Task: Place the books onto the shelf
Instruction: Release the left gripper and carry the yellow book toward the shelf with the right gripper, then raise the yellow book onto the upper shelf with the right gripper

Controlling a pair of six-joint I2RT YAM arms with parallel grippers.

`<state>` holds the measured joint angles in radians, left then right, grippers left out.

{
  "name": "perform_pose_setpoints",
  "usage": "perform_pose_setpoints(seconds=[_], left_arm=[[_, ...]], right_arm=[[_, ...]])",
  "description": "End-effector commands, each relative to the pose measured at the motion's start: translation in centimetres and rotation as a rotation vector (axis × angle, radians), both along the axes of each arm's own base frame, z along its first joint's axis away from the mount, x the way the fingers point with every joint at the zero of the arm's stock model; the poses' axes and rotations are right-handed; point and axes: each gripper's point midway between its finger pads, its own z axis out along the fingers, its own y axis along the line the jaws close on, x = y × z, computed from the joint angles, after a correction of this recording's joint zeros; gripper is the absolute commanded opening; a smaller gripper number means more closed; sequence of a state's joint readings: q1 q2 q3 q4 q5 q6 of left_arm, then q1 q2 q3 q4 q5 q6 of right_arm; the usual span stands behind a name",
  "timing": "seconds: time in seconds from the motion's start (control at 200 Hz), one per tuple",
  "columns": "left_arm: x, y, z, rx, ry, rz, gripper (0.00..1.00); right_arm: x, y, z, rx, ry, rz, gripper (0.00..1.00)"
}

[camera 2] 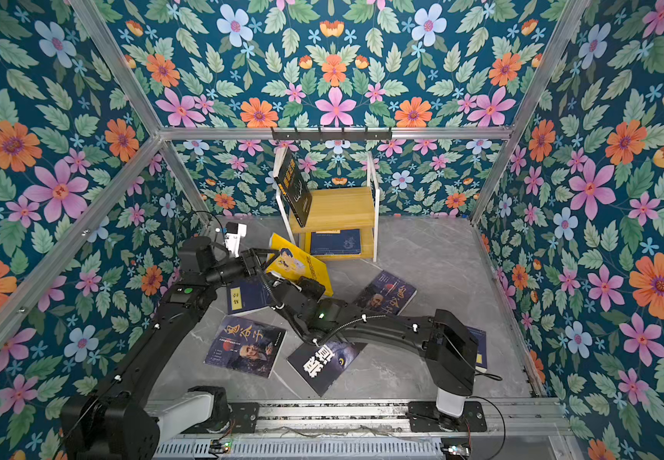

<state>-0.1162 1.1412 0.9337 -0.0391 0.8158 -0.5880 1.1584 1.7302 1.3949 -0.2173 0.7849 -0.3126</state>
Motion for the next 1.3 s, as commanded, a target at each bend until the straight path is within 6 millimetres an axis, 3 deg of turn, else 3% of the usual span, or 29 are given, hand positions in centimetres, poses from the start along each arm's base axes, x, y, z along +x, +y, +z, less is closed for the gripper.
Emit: perform_pose_setpoints(seconds=[0.0,0.04,0.06,0.26,0.635,0.82,1.03,1.05,1.295], left_arm=[[0.3,1.0,0.7,0.120,-0.112,0.008,0.75],[0.4,1.4,0.6,0.166,-0.128,0.020,0.81],[0.5,1.6,0.4,0.186,-0.133,0.027,0.84],[1.2,3.3,-1.2,0.325,-0.148,0.093,0.99],[2.1,5.1,-1.9,0.560,-0.210,0.173,1.00],[1.6,3.4,-2.6,0.545,-0.214,0.111,1.00],[1.3,2.4,-3.1,0.531,-0.215,0.079,1.00],[1.3,2.4,-3.0,0.531,-0.217,0.079,1.00],[1.2,2.4,-2.8,0.526,-0.221,0.082,1.00]], right_arm=[[0.1,-0.2,3.1,0.142,-0.044,-0.022,0.00],[0.0,-0.2,3.2,0.153,-0.046,-0.018,0.00],[-0.2,-0.8,4.8,0.193,-0.061,-0.019,0.00],[0.0,-2.9,10.0,0.398,-0.103,-0.031,0.00],[3.8,-10.1,19.1,0.869,-0.122,-0.099,0.00],[7.5,-10.8,22.8,0.980,-0.228,-0.100,0.00],[12.7,-8.8,24.1,0.994,-0.331,-0.090,0.00],[13.9,-8.0,22.6,0.969,-0.320,-0.099,0.00],[20.1,-5.0,18.4,0.949,-0.288,-0.087,0.00]])
